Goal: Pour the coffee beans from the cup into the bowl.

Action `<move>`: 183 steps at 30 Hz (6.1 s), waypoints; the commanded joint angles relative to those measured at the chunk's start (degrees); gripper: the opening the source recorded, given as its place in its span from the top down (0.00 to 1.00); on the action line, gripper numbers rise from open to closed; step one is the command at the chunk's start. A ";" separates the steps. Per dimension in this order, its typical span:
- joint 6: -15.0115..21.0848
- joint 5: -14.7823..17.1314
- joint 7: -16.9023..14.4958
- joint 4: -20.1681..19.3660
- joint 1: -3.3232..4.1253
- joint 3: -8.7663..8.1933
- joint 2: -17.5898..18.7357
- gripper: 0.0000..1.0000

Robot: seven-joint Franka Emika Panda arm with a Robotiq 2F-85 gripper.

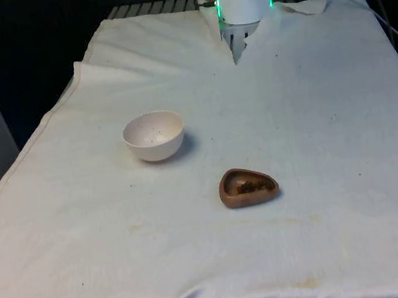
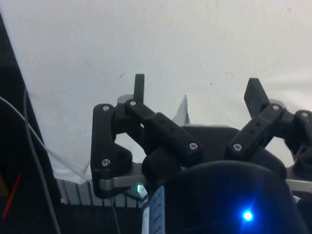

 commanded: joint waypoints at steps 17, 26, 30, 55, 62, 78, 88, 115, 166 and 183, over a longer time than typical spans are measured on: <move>2.23 0.00 0.00 6.82 0.06 0.06 6.93 0.00; 5.56 -0.97 0.69 4.81 0.63 0.11 6.99 0.00; 6.65 -1.15 0.92 2.92 0.86 0.17 6.19 0.00; 18.28 -3.27 2.46 0.00 1.32 0.97 11.57 0.00; 20.05 -3.27 2.06 3.32 1.09 0.06 16.56 0.00; 26.07 -2.86 1.20 6.82 0.40 -0.86 24.41 0.00; 27.90 -2.64 0.63 10.31 0.23 -1.83 29.28 0.00; 27.62 8.02 -10.49 23.61 -1.83 -4.81 43.77 0.00; 28.19 7.79 -13.06 28.93 -1.60 -6.13 50.71 0.89; 27.16 7.45 -12.09 28.82 -0.74 -6.76 49.45 0.99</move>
